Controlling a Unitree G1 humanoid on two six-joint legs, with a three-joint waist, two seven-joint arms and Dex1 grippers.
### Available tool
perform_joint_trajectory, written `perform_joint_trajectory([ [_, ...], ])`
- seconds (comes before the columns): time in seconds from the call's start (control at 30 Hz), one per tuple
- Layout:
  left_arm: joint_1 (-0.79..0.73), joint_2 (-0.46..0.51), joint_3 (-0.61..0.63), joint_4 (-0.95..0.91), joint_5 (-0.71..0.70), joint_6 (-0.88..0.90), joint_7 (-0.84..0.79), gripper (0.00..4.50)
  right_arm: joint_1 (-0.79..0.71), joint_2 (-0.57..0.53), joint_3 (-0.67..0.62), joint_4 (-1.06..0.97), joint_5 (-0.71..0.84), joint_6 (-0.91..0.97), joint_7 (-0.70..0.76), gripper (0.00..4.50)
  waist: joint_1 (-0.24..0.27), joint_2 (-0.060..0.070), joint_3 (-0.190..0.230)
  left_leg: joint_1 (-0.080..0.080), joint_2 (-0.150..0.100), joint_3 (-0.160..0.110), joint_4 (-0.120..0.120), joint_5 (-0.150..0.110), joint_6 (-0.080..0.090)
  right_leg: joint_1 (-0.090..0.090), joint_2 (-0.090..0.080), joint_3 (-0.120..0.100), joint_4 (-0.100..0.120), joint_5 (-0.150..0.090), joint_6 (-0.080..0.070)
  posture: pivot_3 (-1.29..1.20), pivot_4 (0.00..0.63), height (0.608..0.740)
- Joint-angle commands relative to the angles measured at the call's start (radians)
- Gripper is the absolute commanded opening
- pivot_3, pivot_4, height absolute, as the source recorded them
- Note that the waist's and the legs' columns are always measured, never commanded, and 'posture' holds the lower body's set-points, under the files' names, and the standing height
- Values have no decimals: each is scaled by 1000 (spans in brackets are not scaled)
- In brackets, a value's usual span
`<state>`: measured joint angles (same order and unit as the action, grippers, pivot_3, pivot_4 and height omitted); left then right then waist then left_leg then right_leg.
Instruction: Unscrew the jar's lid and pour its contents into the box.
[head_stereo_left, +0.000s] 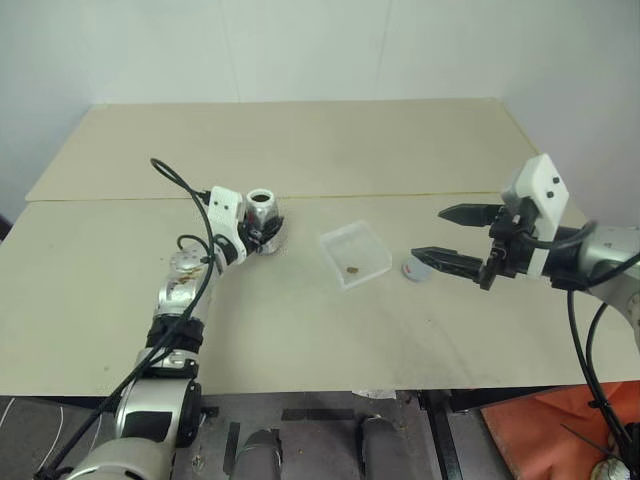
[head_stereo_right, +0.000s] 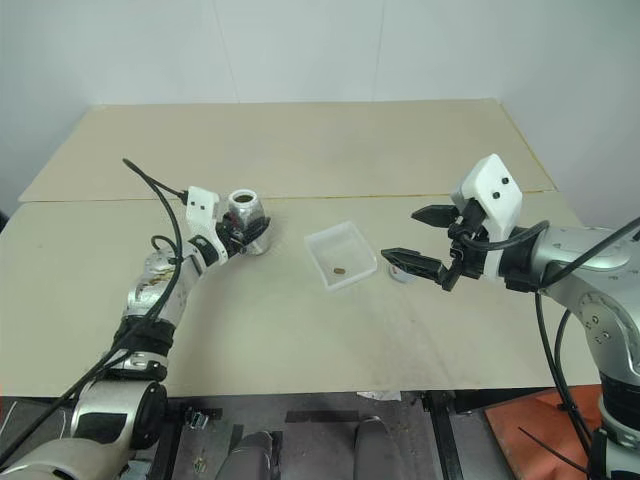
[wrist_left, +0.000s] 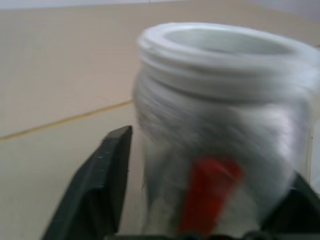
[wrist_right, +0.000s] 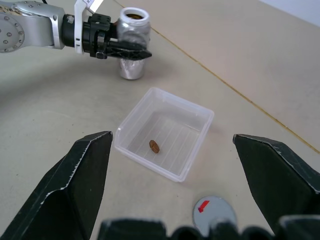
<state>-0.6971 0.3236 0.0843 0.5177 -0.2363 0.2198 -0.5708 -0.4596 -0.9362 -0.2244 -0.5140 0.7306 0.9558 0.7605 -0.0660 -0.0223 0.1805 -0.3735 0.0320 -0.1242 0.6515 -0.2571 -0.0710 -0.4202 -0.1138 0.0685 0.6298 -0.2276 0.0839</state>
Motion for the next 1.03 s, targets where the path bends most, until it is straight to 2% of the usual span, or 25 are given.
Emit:
perform_joint_trajectory([
  [0.03,34,9,7,-76,-3,-1,-2,4455,-3,-10,-43,-37,18,-10,-13,4500,-1,0,0,0,0,0,0,0,0,0,0,0,0,0,0,0,150,740],
  [0.23,112,66,19,-210,-17,37,-36,4455,32,0,-69,-41,38,-33,2,4500,1,0,0,0,0,0,0,0,0,0,0,0,0,0,0,0,150,740],
  [0.33,167,128,48,-329,-61,90,-84,4455,51,-2,-86,-35,47,-44,13,4500,0,0,0,0,0,0,0,0,0,0,0,0,0,0,0,0,150,740],
  [0.47,264,263,123,-503,-161,184,-187,4455,75,-13,-103,-28,49,-60,29,4500,-5,0,0,0,1,0,-1,0,0,-1,0,0,0,0,0,0,150,740],
  [0.57,356,417,218,-604,-278,226,-368,4455,94,-16,-116,-24,48,-73,42,4500,-5,0,0,1,1,1,-1,0,1,-1,1,1,0,0,0,0,150,740],
  [0.67,445,541,328,-628,-386,192,-586,4455,110,-7,-121,-19,38,-105,58,4500,-2,1,0,2,2,1,-2,-1,1,-1,1,1,-1,-1,-1,0,150,740],
  [0.73,479,594,376,-627,-420,189,-657,4455,121,1,-124,-10,31,-145,78,4500,2,1,0,2,2,2,-3,-1,2,-1,1,1,-1,-1,-2,0,150,740],
  [0.87,501,625,407,-637,-437,190,-673,4455,135,-3,-122,9,20,-195,100,4500,15,1,0,3,2,2,-3,-1,2,0,1,1,-1,-1,-2,0,150,740],
  [1.03,517,600,381,-684,-437,189,-635,4455,135,-3,-105,13,10,-217,98,4500,20,1,0,2,2,2,-3,-2,3,0,1,1,-1,-1,-2,0,150,740],
])
